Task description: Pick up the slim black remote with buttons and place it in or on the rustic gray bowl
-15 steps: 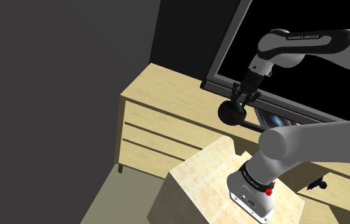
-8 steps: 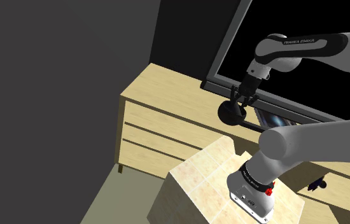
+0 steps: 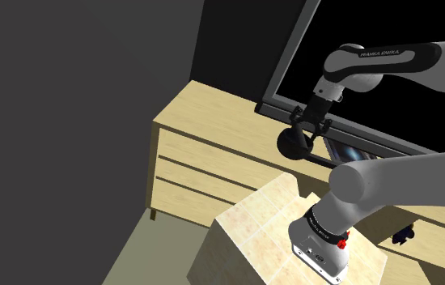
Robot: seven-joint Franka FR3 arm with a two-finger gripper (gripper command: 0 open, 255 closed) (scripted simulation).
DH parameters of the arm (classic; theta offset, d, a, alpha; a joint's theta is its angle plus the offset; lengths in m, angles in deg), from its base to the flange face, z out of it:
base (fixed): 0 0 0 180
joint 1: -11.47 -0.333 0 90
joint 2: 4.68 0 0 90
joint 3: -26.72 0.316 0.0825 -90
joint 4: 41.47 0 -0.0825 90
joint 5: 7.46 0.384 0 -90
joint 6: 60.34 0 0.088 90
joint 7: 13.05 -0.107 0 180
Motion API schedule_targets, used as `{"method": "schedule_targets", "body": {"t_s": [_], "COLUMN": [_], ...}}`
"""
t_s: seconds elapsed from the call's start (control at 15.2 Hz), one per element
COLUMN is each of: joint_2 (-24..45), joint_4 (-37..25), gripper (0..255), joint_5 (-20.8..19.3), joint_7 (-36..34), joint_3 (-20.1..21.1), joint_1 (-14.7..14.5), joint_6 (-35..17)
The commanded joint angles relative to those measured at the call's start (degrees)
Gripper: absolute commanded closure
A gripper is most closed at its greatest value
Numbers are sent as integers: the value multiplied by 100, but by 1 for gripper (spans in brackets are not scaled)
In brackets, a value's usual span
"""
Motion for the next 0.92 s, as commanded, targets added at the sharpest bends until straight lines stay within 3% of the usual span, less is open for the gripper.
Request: {"method": "schedule_targets", "body": {"t_s": [0.0,0.33,0.86], "joint_2": [1,2,2], "joint_4": [2,-726,-724], "gripper": [0,0,0], "joint_5": [0,-19,-19], "joint_7": [0,-5,-4], "joint_3": [0,-16,-16], "joint_1": [0,10,11], "joint_6": [-1,726,725]}}
